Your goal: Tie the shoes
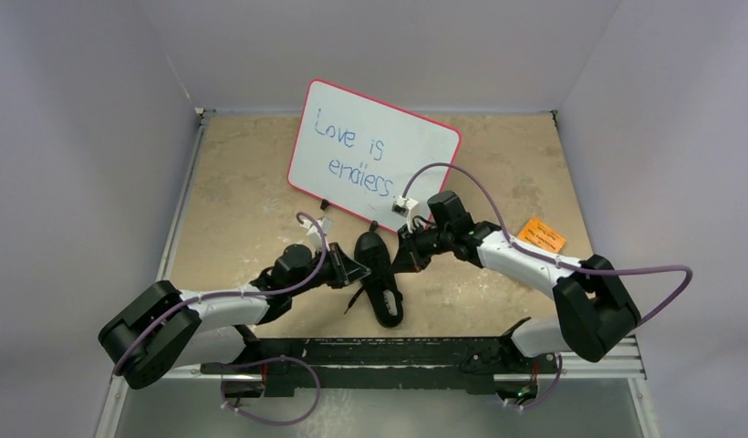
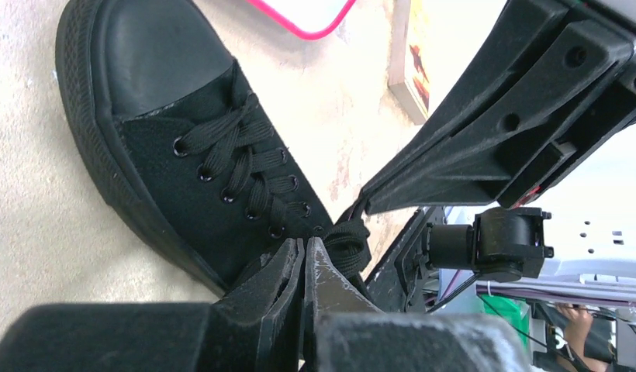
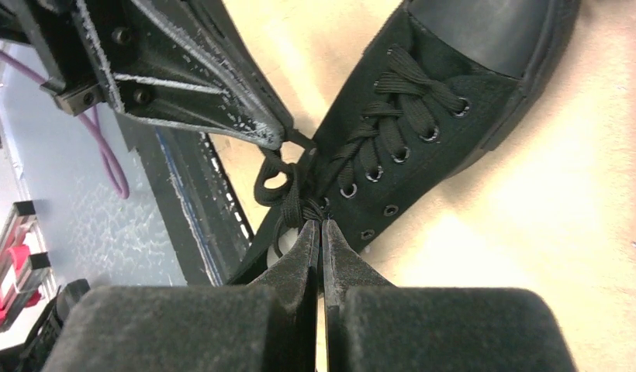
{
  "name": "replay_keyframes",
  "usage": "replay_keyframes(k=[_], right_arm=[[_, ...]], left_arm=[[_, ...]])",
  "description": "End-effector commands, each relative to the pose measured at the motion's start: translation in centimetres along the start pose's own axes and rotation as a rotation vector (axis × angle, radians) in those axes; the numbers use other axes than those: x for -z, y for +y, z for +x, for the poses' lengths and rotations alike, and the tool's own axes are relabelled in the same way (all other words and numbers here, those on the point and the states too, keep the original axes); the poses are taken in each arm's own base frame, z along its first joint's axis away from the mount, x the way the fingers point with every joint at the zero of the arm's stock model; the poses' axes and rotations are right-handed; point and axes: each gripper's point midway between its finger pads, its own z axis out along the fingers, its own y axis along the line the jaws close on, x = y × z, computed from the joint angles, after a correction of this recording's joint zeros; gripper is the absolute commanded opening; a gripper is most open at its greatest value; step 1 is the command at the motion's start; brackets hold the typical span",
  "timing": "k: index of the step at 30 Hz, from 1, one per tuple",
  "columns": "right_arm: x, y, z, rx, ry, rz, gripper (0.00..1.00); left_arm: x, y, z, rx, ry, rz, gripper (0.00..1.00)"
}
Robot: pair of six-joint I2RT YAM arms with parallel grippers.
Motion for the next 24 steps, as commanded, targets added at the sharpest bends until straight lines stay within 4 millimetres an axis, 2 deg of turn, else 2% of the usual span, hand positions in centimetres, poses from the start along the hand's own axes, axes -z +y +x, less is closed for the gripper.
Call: replay_keyframes(k=[1, 5, 13, 16, 19, 24], right_arm=[[0.3, -0.8, -1.9, 0.002, -0.021, 0.076, 0.00], [0.2, -1.8, -1.9, -0.043, -0.015, 0.129, 0.00], [0.2, -4.2, -0.8, -0.159, -0.041, 0.255, 0.00], [0.0, -4.7, -0.2, -0.192, -0.050, 0.259, 0.00], [0.3, -5.3, 0.4, -0.230, -0.064, 0.285, 0.00], [1.6, -6.1, 1.0, -0.271, -0.107, 0.344, 0.00]], left_arm=[[0.2, -0.5, 0.0, 0.013, 0.010, 0.014, 0.00], [0.7, -0.3, 0.0, 0.039, 0.006, -0.009, 0.00], [2.4, 2.8, -0.2, 0.060, 0.025, -0.270, 0.00], [2.4, 4.1, 1.2, 0.070, 0.104, -0.332, 0.00], [1.3, 3.1, 2.7, 0.083, 0.192, -0.256, 0.00], [1.4, 4.5, 4.3, 0.089, 0.254, -0.289, 0.00]])
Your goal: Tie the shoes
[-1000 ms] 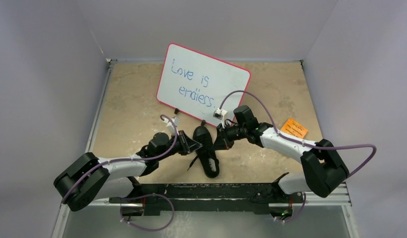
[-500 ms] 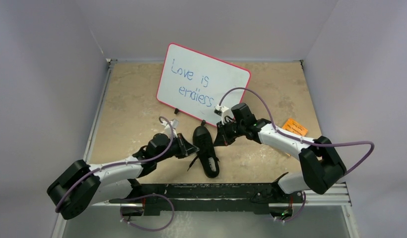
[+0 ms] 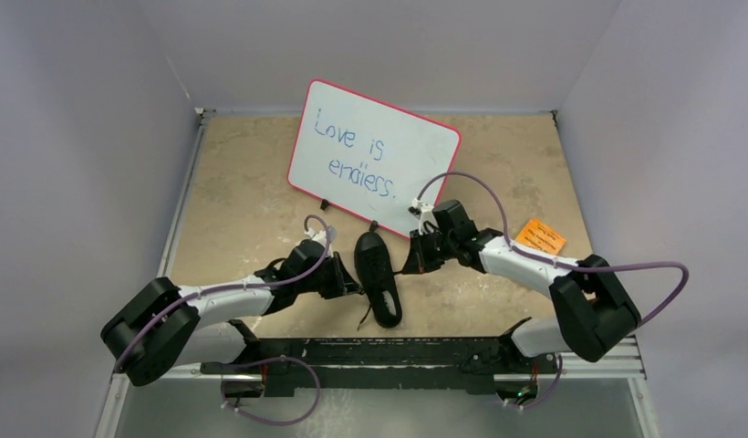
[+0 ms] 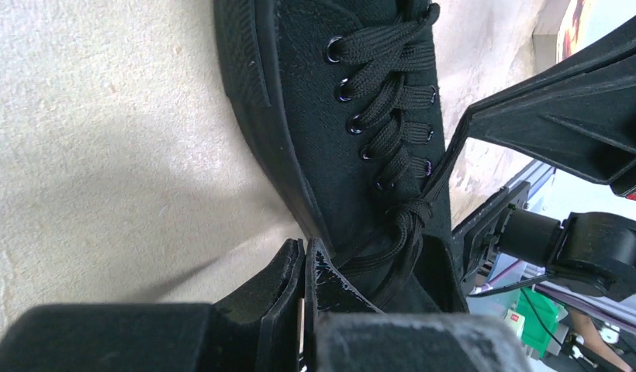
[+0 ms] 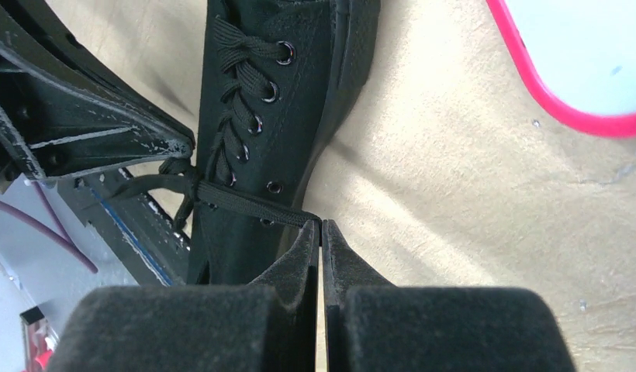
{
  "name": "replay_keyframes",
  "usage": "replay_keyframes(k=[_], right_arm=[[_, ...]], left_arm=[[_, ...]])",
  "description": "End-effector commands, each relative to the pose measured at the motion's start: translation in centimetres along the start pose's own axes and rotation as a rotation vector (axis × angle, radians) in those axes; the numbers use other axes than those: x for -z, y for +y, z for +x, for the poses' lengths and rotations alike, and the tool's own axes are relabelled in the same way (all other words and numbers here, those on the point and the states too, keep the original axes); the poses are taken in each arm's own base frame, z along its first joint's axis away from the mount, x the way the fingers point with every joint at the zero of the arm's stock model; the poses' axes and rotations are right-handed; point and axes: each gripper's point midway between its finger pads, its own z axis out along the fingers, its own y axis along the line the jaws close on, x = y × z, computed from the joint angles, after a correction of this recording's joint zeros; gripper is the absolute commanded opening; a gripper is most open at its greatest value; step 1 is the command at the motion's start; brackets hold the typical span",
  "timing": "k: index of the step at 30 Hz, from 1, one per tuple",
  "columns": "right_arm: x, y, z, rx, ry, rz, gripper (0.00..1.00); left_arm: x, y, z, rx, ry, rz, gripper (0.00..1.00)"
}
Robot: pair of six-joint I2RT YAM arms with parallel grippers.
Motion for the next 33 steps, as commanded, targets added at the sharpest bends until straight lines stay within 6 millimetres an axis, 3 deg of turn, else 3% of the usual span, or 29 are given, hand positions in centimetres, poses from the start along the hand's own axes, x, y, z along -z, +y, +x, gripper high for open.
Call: replay_keyframes(k=[1, 5, 13, 27, 33], right_arm=[[1.3, -1.1, -1.5, -0.042, -0.111, 0.057, 0.00], [1.6, -2.0, -1.1, -0.085, -0.128, 0.072, 0.00], [0.6, -2.6, -2.5, -0.132, -0.190, 0.001, 0.00], [-0.2, -5.4, -1.6, -0.258, -0.206, -0.020, 0.00], [0.2, -4.9, -2.9, -0.196, -0.213, -0.034, 0.00]], left_arm=[[0.1, -0.3, 0.6, -0.011, 0.044, 0.022, 0.00], [0.3, 0.7, 1.0, -0.016, 0.049, -0.015, 0.00], [-0.4, 2.5, 1.7, -0.017, 0.079, -0.083, 0.00], [-1.0, 5.2, 2.4, -0.014, 0.094, -0.185, 0.00], [-1.1, 3.3, 1.9, -0.049, 0.101, -0.132, 0.00]])
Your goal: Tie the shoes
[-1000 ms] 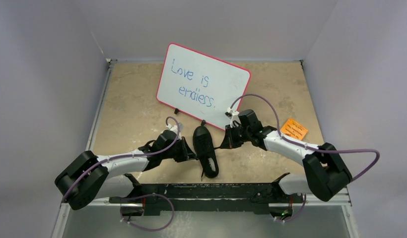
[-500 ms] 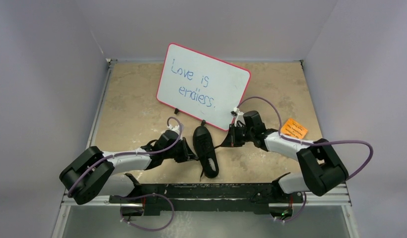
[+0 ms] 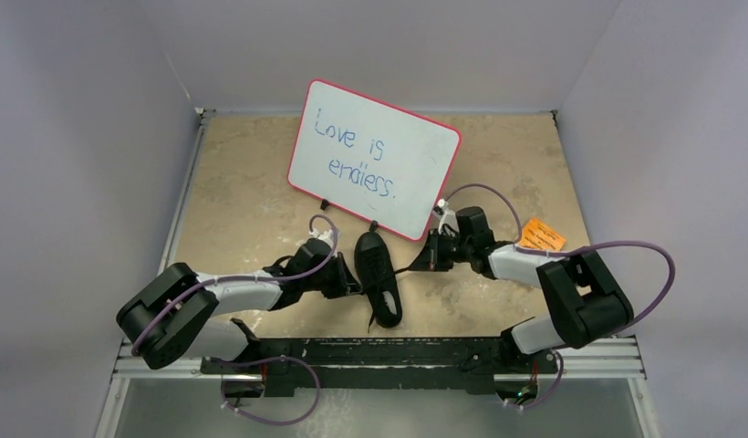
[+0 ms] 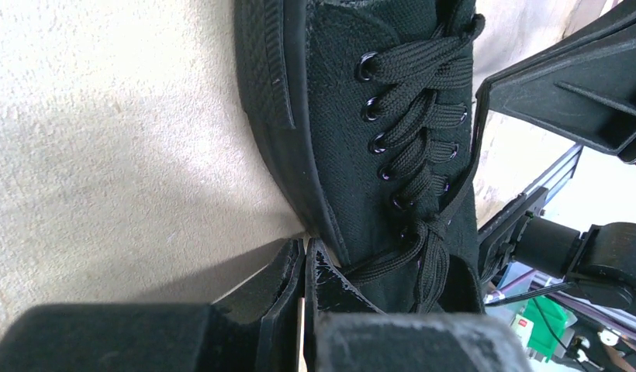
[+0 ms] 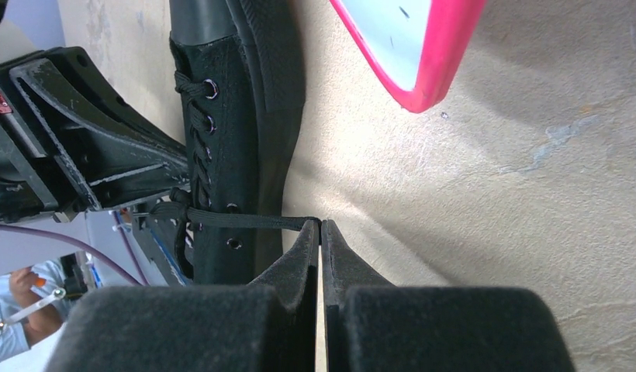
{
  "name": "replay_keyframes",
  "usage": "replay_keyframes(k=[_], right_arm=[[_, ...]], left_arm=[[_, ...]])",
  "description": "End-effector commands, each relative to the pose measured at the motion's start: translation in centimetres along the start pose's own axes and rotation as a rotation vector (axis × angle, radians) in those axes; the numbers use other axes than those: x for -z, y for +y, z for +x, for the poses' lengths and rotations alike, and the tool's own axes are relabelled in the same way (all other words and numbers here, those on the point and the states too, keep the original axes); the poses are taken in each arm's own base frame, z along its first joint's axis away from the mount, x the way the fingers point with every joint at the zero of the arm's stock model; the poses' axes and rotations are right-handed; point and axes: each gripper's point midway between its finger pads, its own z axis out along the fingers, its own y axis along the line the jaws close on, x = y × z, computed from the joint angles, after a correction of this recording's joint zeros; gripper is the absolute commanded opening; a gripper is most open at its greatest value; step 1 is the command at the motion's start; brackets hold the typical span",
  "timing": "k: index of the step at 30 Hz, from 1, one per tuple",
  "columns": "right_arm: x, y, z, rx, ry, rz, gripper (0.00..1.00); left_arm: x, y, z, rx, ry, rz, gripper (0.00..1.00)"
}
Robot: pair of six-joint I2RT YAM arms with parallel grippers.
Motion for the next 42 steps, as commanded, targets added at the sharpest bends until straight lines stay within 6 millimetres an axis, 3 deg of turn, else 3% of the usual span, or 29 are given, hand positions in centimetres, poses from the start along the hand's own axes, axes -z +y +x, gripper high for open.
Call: replay_keyframes(k=[1, 2, 4, 6, 10, 12, 14, 18, 19, 21, 28, 31, 33, 36, 42], right_arm=[[0.8, -0.3, -3.5, 0.091, -0.101, 0.053, 0.00], [1.3, -0.2, -3.2, 0.087, -0.080, 0.066, 0.02], [2.3, 0.0, -2.9, 0.091, -0.075, 0.092, 0.30], [3.5, 0.2, -2.3, 0.084, -0.068, 0.119, 0.42], [5.6, 0.8, -2.0, 0.137, -0.075, 0.153, 0.54], [6.2, 1.1, -2.3, 0.170, -0.082, 0.162, 0.56], [6.4, 1.4, -2.9, 0.189, -0.103, 0.157, 0.56], [5.8, 2.0, -3.0, 0.185, -0.087, 0.112, 0.56], [5.6, 2.1, -3.0, 0.183, -0.080, 0.108, 0.56], [5.5, 2.2, -3.2, 0.183, -0.080, 0.104, 0.56], [6.0, 2.4, -3.4, 0.198, -0.096, 0.107, 0.56], [5.9, 2.3, -3.0, 0.196, -0.084, 0.107, 0.56], [5.9, 2.2, -2.9, 0.195, -0.078, 0.107, 0.56], [5.9, 2.3, -3.0, 0.198, -0.078, 0.106, 0.55], [5.7, 2.5, -3.3, 0.202, -0.069, 0.094, 0.54]], left_arm=[[0.7, 2.0, 0.8, -0.066, 0.047, -0.109, 0.03], [1.1, 1.9, 0.2, -0.080, 0.029, -0.131, 0.15], [2.5, 2.2, -1.2, -0.083, -0.024, -0.215, 0.30], [4.2, 2.6, -2.8, -0.078, -0.097, -0.301, 0.54], [7.1, 2.9, -4.2, -0.036, -0.162, -0.415, 0.66], [7.3, 1.4, -4.1, -0.025, -0.151, -0.350, 0.68], [6.8, -1.5, -3.4, -0.024, -0.115, -0.195, 0.67], [6.6, -9.2, -2.4, -0.087, -0.090, 0.184, 0.60], [6.6, -9.5, -2.4, -0.091, -0.086, 0.201, 0.59], [6.2, -9.2, -2.2, -0.094, -0.071, 0.184, 0.53], [4.5, -7.8, -1.0, -0.102, -0.020, 0.094, 0.49], [4.3, -7.1, -0.9, -0.109, -0.016, 0.053, 0.54], [4.2, -7.6, -0.7, -0.113, -0.013, 0.081, 0.55], [4.1, -8.3, -0.8, -0.100, -0.017, 0.120, 0.41], [3.8, -7.4, -0.7, -0.121, -0.008, 0.070, 0.20]])
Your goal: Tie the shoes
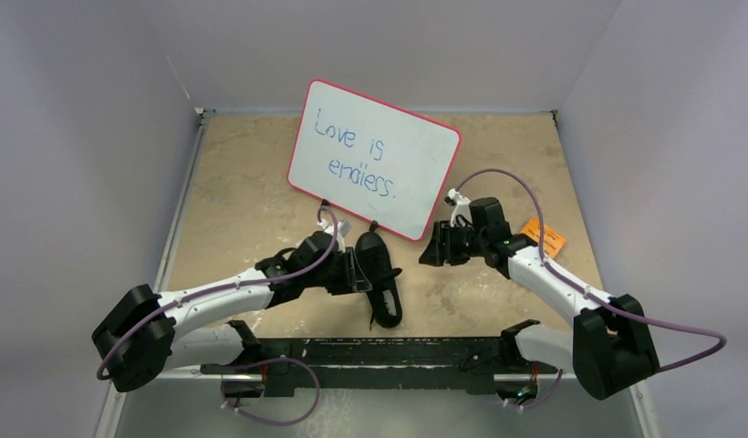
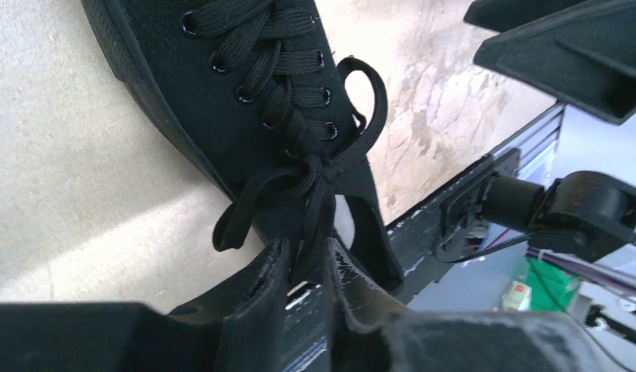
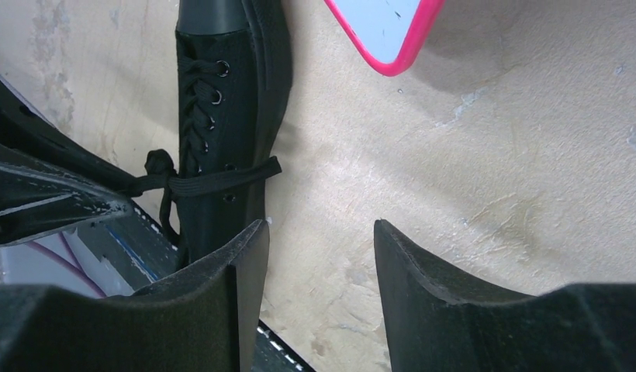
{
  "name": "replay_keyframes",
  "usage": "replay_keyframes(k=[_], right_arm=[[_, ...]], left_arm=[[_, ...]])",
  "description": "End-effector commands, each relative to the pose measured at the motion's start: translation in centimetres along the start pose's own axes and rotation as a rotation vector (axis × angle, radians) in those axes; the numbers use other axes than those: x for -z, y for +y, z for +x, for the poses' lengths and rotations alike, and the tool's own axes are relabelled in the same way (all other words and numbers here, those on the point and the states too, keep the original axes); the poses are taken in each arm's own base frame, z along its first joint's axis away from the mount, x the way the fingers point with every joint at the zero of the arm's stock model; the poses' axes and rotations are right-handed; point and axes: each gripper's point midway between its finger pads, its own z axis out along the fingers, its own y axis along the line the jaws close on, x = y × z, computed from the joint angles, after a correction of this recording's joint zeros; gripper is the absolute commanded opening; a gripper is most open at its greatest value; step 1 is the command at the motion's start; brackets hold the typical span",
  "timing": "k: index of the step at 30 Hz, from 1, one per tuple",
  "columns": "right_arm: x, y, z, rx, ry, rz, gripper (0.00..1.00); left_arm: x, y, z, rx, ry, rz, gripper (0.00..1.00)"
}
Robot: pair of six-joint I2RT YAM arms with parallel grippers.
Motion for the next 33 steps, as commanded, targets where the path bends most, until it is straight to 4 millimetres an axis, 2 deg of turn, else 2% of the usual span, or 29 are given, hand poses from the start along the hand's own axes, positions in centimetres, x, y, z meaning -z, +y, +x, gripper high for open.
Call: replay_keyframes(k=[1, 2, 3, 7, 11, 14, 17, 26, 27, 29, 33], right_arm=[[0.3, 1.4, -1.7, 0.041, -0.025, -0.050, 0.54], [0.2, 1.4, -1.7, 0.037, -0.018, -0.055, 0.54], [0.0, 1.5, -1.7, 0.034, -0.013, -0.063, 0.53], [-0.3, 2.4, -1.7, 0.015, -0.002, -0.121, 0.52], [-0.4, 3.0, -2.2, -0.004, -0.037, -0.152, 0.56], [-0.5, 3.8, -2.5, -0.022, -0.048, -0.197, 0.57], [-0.6, 4.7, -2.5, -0.040, -0.057, -0.241, 0.58], [-1.8, 7.2, -0.7, -0.047, 0.004, -0.341, 0.64], [-2.0, 7.4, -0.5, -0.042, 0.012, -0.347, 0.65], [-2.5, 7.8, -0.2, -0.046, 0.030, -0.358, 0.68], [-3.5, 7.8, 0.3, -0.066, 0.052, -0.364, 0.88]], left_arm=[[0.2, -1.2, -0.8, -0.041, -0.020, 0.015, 0.10], [0.2, -0.8, -0.9, -0.051, -0.015, -0.009, 0.01], [0.4, -0.6, -0.9, -0.064, -0.004, -0.034, 0.00], [2.0, 0.1, -0.1, -0.109, 0.059, -0.108, 0.00], [3.6, -0.3, 0.9, -0.107, 0.099, -0.082, 0.00], [4.0, -0.2, 2.1, -0.079, 0.133, -0.052, 0.00], [4.3, 0.7, 3.5, -0.039, 0.184, -0.066, 0.00], [5.9, 3.2, 5.5, 0.020, 0.207, -0.128, 0.00], [5.8, 3.2, 5.4, 0.024, 0.201, -0.125, 0.03], [5.6, 2.6, 4.5, 0.020, 0.168, -0.115, 0.19], [5.0, -1.1, 0.6, 0.007, 0.026, -0.006, 0.51]])
